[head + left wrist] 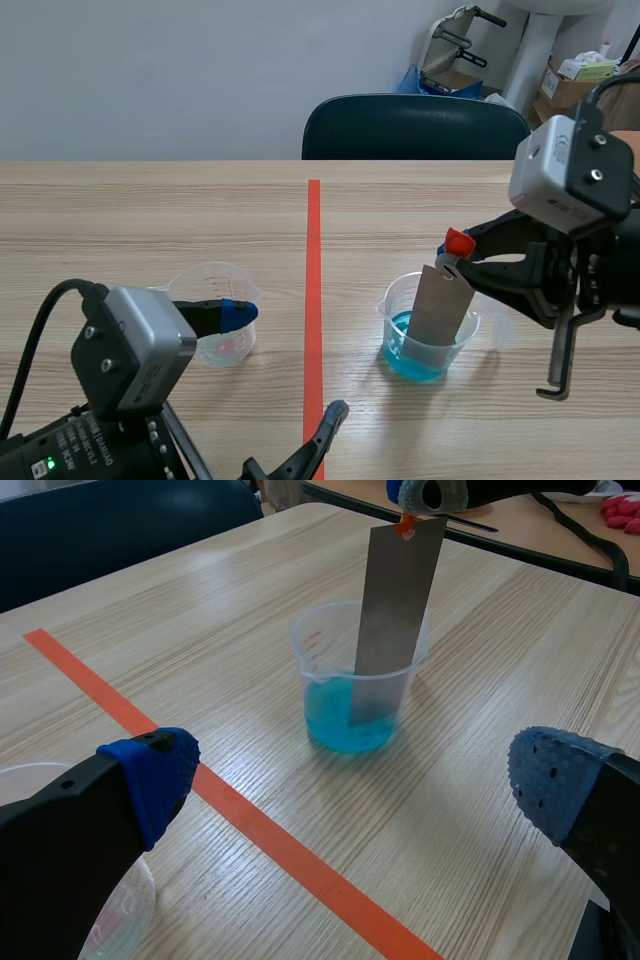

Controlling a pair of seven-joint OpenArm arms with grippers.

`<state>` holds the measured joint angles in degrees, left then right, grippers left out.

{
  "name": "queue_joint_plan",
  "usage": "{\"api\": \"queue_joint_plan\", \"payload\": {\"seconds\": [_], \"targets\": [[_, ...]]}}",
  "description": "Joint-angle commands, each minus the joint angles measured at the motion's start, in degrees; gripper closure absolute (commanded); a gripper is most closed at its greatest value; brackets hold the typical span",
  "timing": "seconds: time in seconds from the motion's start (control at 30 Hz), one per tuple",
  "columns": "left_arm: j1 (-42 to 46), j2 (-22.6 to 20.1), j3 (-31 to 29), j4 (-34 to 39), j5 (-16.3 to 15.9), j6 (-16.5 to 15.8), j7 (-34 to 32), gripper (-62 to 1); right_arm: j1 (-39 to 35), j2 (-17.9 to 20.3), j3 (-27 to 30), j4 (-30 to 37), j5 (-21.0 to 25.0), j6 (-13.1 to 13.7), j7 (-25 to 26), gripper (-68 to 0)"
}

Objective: Do the redox reaction experiment

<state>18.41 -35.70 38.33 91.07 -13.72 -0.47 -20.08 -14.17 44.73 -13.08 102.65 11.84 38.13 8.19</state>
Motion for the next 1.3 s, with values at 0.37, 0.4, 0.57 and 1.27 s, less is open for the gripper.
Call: {"api": "queue_joint_plan", "payload": {"seconds": [0.37,0.4,0.57,1.27], "targets": [[0.11,0.44,0.11,0.83,-0.11,-0.07,-1.16,-62.3,3.26,-1.62,-3.13,-4.46,-9.62,-1.70,6.45,-0.8],[0.11,0.44,0.11,0.83,-0.11,-0.07,-1.16,-62.3,3.26,-1.57,-3.13,-4.66,-9.75,-1.70,6.84,-0.8],[0.11,0.44,0.11,0.83,-0.11,-0.09,-1.16,-62.3,3.41,-1.55,-3.10,-4.79,-10.12,-1.68,6.99,-0.8],[0.11,0.44,0.11,0.83,-0.11,-0.09,-1.16,-62.3,3.54,-1.55,-3.10,-4.79,-10.12,-1.66,6.99,-0.8]]}}
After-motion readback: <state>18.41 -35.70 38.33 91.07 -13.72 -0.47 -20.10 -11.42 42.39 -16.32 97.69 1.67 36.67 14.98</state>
